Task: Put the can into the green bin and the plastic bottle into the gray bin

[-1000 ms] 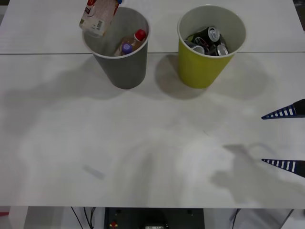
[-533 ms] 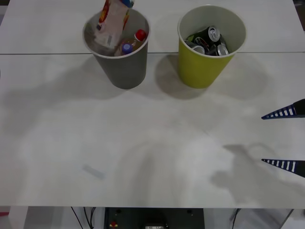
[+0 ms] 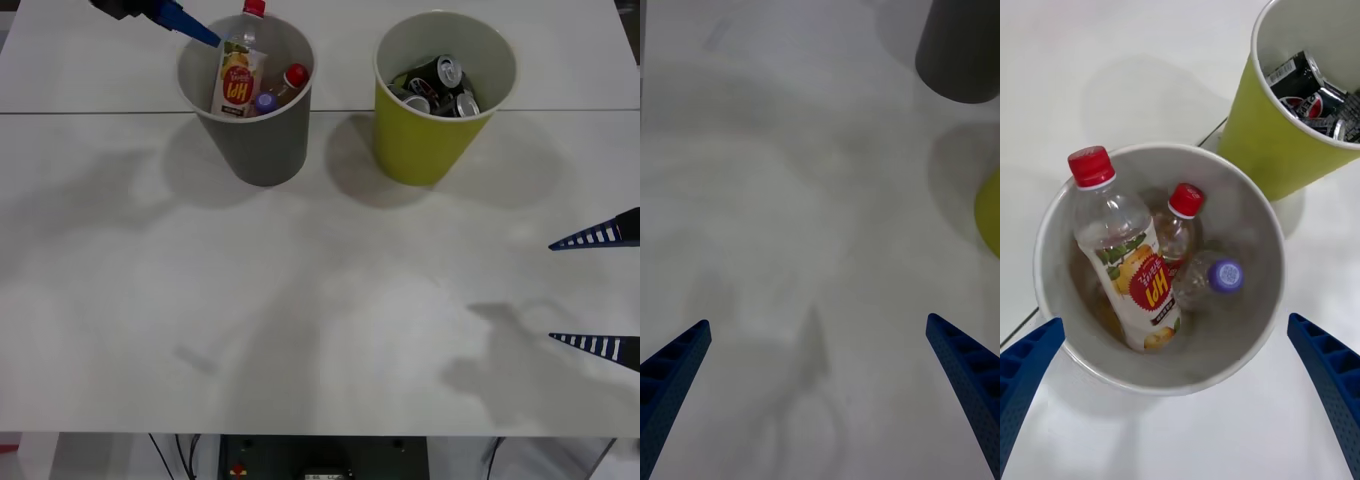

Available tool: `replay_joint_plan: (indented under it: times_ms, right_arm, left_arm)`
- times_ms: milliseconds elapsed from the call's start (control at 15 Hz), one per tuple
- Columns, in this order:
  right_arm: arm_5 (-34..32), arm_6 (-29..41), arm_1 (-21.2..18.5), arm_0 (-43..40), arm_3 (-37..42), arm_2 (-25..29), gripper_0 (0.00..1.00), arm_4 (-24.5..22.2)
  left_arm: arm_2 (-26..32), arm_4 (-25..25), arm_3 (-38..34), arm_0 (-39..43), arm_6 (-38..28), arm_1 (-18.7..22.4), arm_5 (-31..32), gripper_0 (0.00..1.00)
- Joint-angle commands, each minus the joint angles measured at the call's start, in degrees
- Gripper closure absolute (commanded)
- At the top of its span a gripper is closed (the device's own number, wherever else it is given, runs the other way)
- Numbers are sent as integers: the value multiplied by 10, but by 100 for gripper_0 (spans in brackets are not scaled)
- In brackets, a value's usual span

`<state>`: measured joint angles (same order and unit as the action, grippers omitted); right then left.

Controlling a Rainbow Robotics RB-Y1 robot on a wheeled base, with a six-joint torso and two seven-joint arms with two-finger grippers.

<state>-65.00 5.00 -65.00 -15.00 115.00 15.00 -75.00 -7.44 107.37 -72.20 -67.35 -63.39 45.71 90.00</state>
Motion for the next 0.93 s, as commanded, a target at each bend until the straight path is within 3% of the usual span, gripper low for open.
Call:
replay_joint_plan:
  times_ms: [67, 200, 467, 933]
  right_arm:
    - [0, 0, 0, 0, 0, 0, 0, 0]
    - [0, 0, 0, 0, 0, 0, 0, 0]
    - [0, 0, 0, 0, 0, 0, 0, 0]
    - [0, 0, 0, 0, 0, 0, 0, 0]
  left_arm:
    - [18, -51, -53, 60, 13, 48, 0, 0]
    - [66, -73, -99, 126, 66, 74, 0, 0]
    - [167, -80, -175, 264, 178, 78, 0, 0]
    - [255, -82, -285, 433, 328, 77, 0, 0]
